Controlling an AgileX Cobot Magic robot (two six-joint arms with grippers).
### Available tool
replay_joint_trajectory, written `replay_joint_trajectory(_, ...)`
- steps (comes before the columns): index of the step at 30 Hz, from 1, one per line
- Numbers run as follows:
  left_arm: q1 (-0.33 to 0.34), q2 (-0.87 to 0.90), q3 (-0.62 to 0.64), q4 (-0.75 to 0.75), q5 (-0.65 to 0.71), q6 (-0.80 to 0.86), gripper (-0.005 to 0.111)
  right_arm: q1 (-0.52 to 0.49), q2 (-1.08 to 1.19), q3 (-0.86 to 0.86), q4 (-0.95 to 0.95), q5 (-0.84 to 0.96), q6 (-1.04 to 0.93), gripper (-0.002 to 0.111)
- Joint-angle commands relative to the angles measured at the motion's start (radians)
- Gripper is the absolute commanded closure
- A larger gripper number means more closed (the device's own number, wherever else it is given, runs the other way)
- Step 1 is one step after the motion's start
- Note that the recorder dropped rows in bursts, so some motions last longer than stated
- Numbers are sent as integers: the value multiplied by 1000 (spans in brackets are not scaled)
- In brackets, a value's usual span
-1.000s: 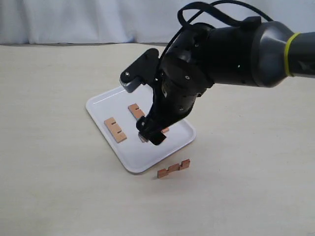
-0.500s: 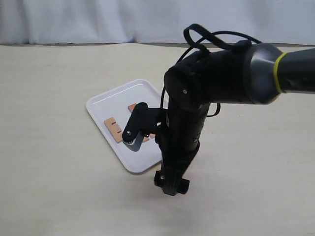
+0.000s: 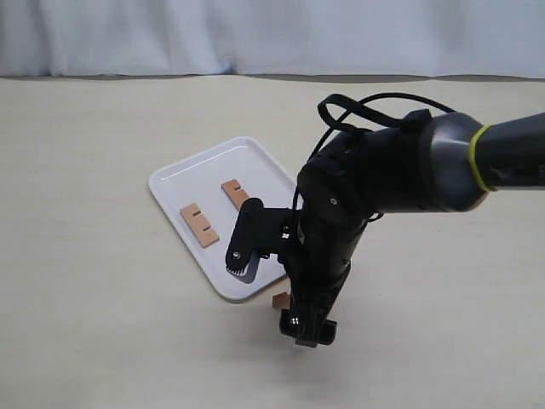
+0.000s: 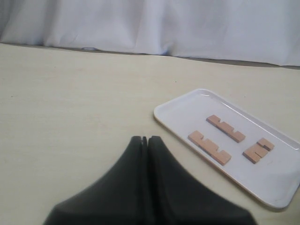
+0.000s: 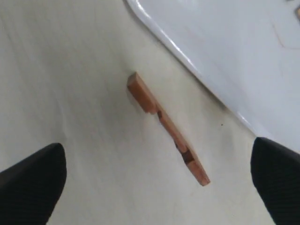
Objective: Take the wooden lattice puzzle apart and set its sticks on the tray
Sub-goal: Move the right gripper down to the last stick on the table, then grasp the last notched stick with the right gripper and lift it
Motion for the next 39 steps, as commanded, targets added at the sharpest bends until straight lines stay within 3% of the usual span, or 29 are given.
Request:
replay_joint_trajectory(1, -9, -1, 4, -2, -10, 0, 107, -2, -1, 6, -9, -27, 28, 17)
replay_joint_trajectory(7, -9, -1, 4, -2, -10, 0, 107, -2, -1, 6, 10, -27, 37, 44)
replay_joint_trajectory(19, -9, -1, 4, -2, -10, 0, 107, -2, 46, 6, -10, -27, 37, 50)
replay_joint_trajectory(22, -9, -1, 4, -2, -10, 0, 107, -2, 47, 6, -23, -37, 37, 70)
replay_joint_trajectory(25, -9, -1, 4, -2, -10, 0, 107, -2, 47, 6, -25, -49, 35, 102)
replay_joint_trajectory(39, -9, -1, 4, -2, -10, 0, 107, -2, -152, 6, -25, 2, 17, 104)
